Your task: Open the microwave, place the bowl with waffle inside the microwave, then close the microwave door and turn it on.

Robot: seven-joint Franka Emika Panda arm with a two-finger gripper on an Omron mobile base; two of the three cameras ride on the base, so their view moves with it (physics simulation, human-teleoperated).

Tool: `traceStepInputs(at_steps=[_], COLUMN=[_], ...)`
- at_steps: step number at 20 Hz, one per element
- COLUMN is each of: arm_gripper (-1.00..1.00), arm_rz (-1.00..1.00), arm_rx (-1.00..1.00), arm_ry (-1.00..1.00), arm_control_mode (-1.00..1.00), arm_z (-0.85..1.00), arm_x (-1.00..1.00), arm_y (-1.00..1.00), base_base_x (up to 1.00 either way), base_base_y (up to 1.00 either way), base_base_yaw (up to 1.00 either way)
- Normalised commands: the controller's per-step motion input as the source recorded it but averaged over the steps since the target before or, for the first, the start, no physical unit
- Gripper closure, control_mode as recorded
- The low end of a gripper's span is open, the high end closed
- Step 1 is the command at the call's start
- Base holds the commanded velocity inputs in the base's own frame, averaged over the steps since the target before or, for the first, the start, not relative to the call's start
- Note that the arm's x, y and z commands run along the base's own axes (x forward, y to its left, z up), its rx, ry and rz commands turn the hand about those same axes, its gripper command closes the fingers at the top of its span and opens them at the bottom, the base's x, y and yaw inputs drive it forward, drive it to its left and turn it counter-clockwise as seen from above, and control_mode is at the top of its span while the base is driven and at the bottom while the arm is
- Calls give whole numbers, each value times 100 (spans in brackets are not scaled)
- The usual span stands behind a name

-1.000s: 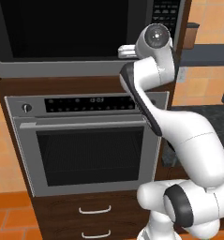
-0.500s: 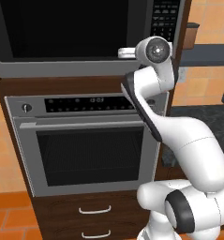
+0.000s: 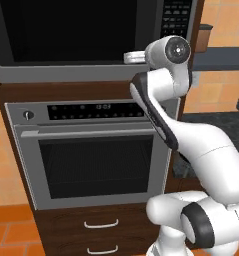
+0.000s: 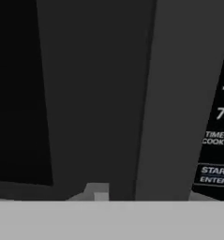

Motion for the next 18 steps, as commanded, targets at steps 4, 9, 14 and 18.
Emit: traceStepInputs(at_steps=[4,9,14,18], arm_gripper=[100,100,100,100], arm_rz=[19,14,13,14], arm_rx=[-7,-12,-20,-24], arm_ry=[17,7,2,2], arm_control_mode=[-100,-100,-100,-100], arm_z=[0,0,0,0], arm_x=[-68,-98,-100,-100], arm_y=[100,100,100,100], base_base_x=[0,0,0,0], base_base_y=[0,0,0,0], base_base_yaw=[0,0,0,0])
